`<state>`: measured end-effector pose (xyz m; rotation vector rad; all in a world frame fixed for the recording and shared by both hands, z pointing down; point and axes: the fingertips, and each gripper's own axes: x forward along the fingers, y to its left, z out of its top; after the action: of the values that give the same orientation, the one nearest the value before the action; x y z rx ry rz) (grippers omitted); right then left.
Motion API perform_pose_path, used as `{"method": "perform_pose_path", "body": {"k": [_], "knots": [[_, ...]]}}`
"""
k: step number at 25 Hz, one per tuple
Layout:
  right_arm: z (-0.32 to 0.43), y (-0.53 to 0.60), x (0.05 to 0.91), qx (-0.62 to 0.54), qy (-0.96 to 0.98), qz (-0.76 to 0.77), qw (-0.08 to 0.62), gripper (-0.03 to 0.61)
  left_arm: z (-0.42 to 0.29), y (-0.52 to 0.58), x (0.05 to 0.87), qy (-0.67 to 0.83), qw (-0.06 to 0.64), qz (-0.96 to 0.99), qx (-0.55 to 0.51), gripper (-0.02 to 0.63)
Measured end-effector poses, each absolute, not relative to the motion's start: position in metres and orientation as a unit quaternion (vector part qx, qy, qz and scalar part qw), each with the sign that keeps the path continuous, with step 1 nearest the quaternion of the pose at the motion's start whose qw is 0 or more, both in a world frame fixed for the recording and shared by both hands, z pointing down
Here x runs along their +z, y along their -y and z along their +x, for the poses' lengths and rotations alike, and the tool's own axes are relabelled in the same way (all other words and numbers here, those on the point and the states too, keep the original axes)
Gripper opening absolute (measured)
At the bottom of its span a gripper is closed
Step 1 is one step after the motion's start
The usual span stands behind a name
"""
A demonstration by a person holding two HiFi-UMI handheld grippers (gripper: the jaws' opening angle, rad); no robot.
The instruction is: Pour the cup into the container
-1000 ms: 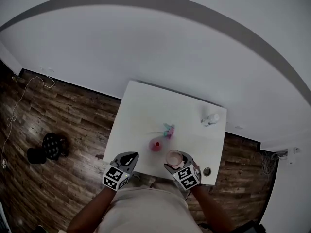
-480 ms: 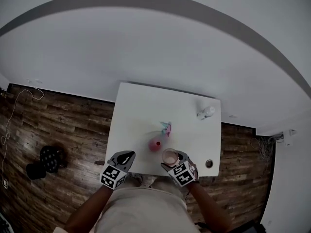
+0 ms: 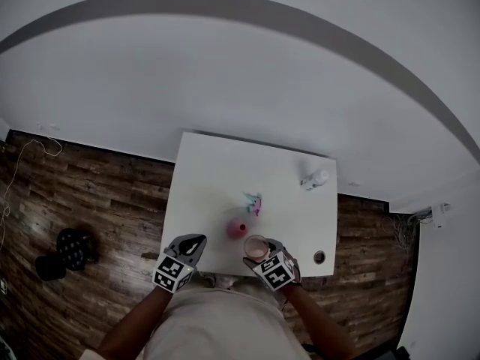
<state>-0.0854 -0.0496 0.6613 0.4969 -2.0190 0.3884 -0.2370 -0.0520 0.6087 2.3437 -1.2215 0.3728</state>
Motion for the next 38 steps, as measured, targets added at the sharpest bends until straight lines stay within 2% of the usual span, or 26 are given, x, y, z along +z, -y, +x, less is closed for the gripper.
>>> {"method": "perform_pose_path", "body": {"k": [38], "knots": [[-0.09, 0.064, 0.701, 0.214, 0.763, 0.165, 0.587, 0.367, -0.247, 0.06, 0.626, 0.432, 0.257, 0.854, 0.134, 0.014]]}}
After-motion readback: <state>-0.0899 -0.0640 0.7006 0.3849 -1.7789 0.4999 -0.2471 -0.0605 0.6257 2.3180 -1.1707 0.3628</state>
